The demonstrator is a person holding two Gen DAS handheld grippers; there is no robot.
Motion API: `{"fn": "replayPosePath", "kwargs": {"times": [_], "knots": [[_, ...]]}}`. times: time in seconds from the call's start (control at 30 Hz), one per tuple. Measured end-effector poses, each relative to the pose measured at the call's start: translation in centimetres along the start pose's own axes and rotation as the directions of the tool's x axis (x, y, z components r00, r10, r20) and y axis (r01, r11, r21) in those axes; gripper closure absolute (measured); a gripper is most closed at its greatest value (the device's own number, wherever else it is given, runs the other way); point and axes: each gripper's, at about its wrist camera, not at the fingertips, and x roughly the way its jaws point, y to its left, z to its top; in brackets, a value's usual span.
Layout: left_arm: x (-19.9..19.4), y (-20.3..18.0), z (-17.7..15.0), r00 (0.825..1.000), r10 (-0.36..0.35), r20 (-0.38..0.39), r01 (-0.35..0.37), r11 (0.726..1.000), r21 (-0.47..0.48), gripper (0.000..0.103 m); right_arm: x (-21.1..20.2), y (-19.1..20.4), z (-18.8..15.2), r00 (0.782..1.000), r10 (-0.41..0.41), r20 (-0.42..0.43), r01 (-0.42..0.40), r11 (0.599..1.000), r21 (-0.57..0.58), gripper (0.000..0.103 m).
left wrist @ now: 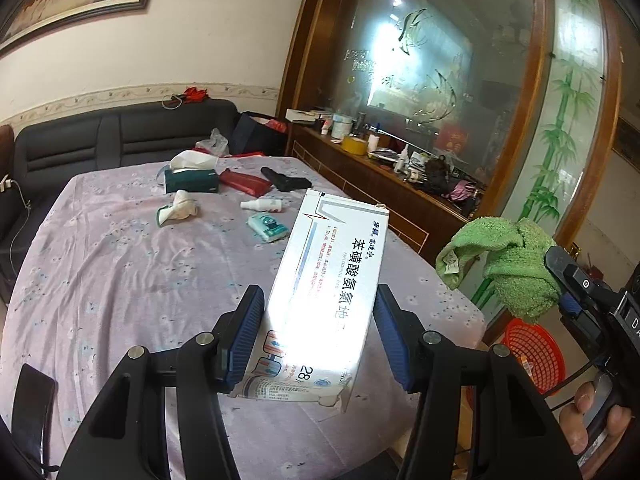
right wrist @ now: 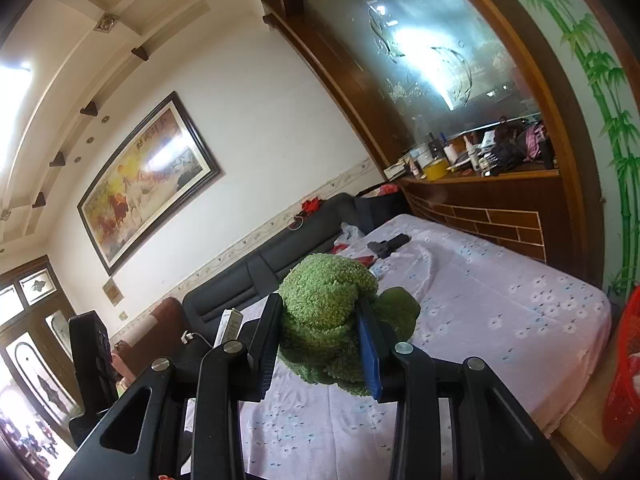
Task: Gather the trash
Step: 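Carry the medicine box and green towel with both tools over the red wastebasket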
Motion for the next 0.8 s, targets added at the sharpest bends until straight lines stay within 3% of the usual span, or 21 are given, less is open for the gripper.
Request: {"fn": "replayPosePath", "kwargs": {"times": [0.8], "knots": [[0.0, -3.6, -0.3, 0.999, -0.054, -0.004, 0.054, 0.996, 0.072, 0.048, -5.5, -0.4, 0.9, 0.995, -0.031, 0.098, 0.03, 1.0, 0.003, 0.065]]}}
